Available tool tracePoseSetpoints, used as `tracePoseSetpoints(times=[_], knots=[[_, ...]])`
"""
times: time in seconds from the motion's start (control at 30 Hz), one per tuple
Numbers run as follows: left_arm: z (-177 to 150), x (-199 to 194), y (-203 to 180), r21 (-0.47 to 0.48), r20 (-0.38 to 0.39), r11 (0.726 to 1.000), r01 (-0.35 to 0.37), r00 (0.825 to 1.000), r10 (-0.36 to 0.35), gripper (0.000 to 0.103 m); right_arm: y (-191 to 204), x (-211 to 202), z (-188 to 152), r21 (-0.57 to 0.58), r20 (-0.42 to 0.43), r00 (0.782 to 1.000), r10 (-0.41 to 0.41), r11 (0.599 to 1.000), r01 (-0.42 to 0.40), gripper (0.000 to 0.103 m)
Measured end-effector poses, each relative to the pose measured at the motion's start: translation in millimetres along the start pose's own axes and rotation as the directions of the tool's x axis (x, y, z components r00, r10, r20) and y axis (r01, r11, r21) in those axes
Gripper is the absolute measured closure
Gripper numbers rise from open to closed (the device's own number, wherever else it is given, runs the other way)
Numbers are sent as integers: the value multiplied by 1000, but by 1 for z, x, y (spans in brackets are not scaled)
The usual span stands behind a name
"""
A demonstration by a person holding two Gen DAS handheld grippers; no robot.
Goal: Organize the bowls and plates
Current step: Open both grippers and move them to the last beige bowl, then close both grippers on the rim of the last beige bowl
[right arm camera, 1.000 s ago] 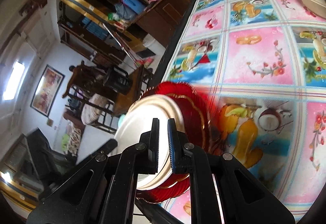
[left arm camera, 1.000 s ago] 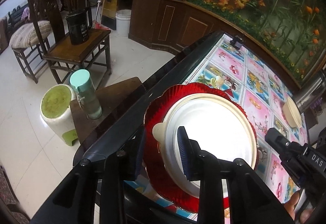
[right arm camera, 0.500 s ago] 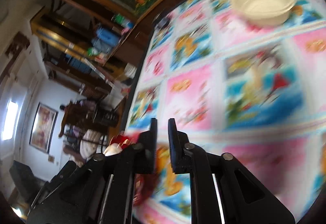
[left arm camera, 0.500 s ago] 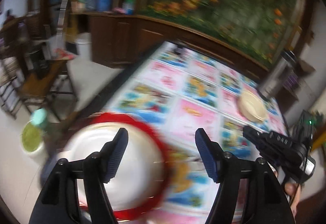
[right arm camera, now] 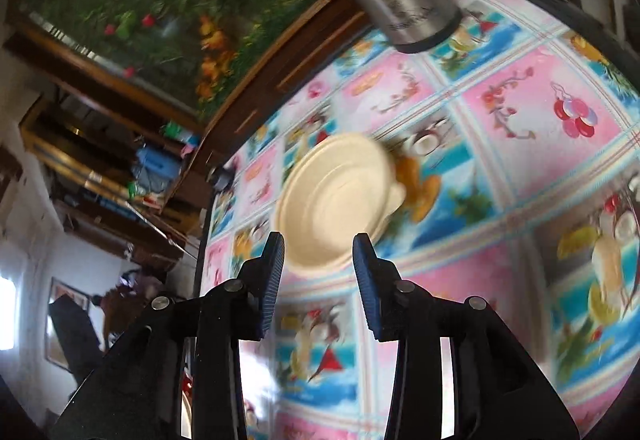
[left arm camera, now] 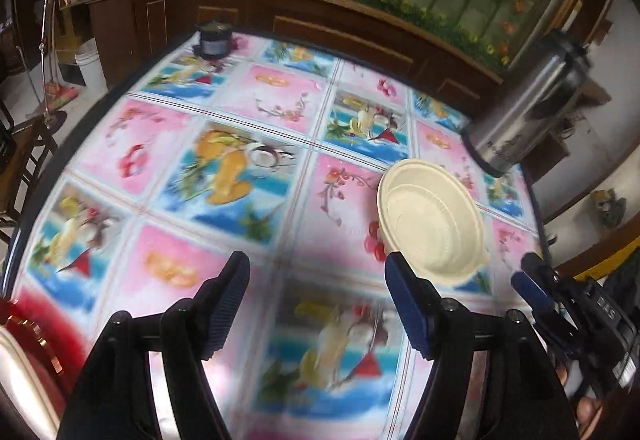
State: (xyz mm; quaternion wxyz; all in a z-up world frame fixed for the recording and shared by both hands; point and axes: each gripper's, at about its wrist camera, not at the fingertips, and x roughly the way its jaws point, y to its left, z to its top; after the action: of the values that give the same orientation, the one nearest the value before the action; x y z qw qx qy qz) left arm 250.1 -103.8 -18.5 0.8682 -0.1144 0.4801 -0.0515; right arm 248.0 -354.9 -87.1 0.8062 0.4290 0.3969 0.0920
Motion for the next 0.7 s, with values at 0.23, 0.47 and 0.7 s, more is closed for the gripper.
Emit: tracePoseSetpoints(times=[0.23,0.47,0.7], knots=[[11,48,-10,-55,-41,998,-2,999,0,33,-25,37,17,71,-85,996,-2,997,8,67],[18,73,-14,-98,-76,995,36,996,-43,33,-21,54,13,47,-95,995,-31,998,35,67],[21,84,-22,-113,-127,987,115,983,-129,32,-29,63,13,81,-100,994,-32,996,40,67]])
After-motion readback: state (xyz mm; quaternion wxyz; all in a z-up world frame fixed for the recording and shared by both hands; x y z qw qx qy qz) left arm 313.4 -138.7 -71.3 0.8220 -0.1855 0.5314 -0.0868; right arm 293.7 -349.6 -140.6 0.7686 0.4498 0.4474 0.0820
